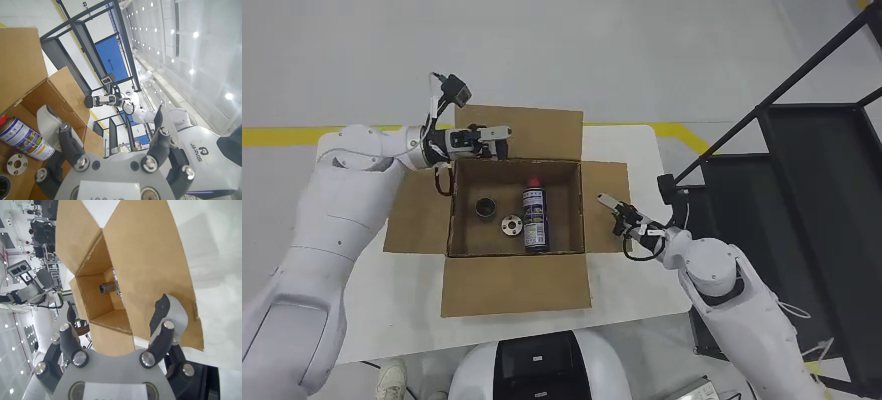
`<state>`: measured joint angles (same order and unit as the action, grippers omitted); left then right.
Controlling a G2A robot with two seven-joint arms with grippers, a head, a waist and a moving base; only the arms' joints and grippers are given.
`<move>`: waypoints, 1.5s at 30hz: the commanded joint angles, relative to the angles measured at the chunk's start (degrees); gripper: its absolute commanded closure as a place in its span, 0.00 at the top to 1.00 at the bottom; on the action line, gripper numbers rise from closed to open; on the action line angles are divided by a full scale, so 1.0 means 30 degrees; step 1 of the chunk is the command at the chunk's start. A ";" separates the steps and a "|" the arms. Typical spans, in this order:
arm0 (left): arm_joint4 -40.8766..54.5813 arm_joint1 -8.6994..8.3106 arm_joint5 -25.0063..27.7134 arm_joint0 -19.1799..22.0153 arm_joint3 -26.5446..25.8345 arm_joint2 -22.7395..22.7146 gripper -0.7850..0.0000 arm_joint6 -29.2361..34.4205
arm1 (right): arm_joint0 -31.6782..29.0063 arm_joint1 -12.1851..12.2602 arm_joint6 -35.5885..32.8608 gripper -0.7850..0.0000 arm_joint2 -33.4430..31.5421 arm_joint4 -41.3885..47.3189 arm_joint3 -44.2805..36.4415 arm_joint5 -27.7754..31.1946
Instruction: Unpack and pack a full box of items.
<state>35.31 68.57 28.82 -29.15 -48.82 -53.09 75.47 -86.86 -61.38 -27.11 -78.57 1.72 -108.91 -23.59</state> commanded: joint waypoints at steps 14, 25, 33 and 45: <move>0.0900 -0.2058 -0.0141 -0.4785 -0.4027 -0.4279 1.00 0.0138 | 0.1593 -0.0373 0.1700 1.00 0.1713 -0.1008 0.0601 -0.0016; 0.1679 -0.2336 0.0730 -0.6187 -0.3677 -0.5200 1.00 -0.0733 | 0.3013 -0.0399 -0.0025 1.00 0.3306 -0.3823 -0.2165 -0.0895; 0.1865 -0.2868 0.0973 -0.6833 -0.2733 -0.6934 1.00 -0.0976 | 0.7841 -0.1160 -0.1853 1.00 0.8114 -0.7371 0.0373 -0.4490; 0.2808 -0.3253 0.0185 -0.7936 -0.4543 -0.7798 1.00 -0.0183 | 1.4414 -0.3215 -0.5519 1.00 1.4308 -0.9986 0.7197 -0.7809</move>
<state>43.77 58.80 29.35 -52.98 -62.47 -76.49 74.95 -45.11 -70.48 -42.77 -37.07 -27.94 -89.28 -46.92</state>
